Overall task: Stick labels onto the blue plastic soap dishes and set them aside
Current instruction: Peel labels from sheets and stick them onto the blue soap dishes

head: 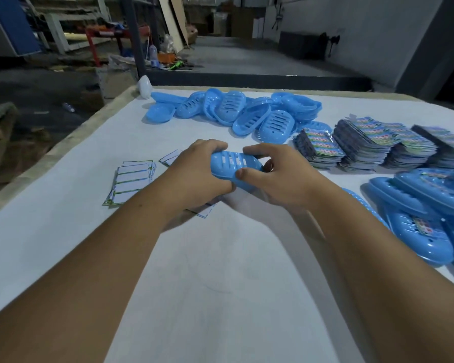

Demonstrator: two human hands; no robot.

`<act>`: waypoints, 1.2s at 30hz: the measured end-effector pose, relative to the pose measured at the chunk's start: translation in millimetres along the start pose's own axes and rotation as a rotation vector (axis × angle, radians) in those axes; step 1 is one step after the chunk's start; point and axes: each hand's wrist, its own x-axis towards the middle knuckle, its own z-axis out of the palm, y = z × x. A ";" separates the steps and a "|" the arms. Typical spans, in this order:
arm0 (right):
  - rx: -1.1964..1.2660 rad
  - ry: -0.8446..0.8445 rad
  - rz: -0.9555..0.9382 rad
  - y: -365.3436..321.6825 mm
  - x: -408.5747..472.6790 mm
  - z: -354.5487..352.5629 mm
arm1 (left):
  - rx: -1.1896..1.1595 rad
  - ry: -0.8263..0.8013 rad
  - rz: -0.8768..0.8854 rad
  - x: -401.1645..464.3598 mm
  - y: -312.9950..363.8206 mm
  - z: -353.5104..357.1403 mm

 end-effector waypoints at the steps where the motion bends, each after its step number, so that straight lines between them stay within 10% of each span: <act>1: -0.003 -0.002 0.009 0.0 -0.2 -1.8 | -0.005 0.005 0.009 -0.4 0.3 0.9; 20: -0.155 -0.136 0.086 0.2 0.7 -16.0 | 0.201 -0.100 0.037 -8.2 8.9 8.1; 27: -0.381 0.435 0.198 8.3 8.0 -34.9 | 0.174 -0.036 0.028 -9.3 10.8 8.3; 36: -0.563 0.191 0.523 20.3 2.9 -47.2 | 0.200 0.018 0.044 -9.5 11.7 10.4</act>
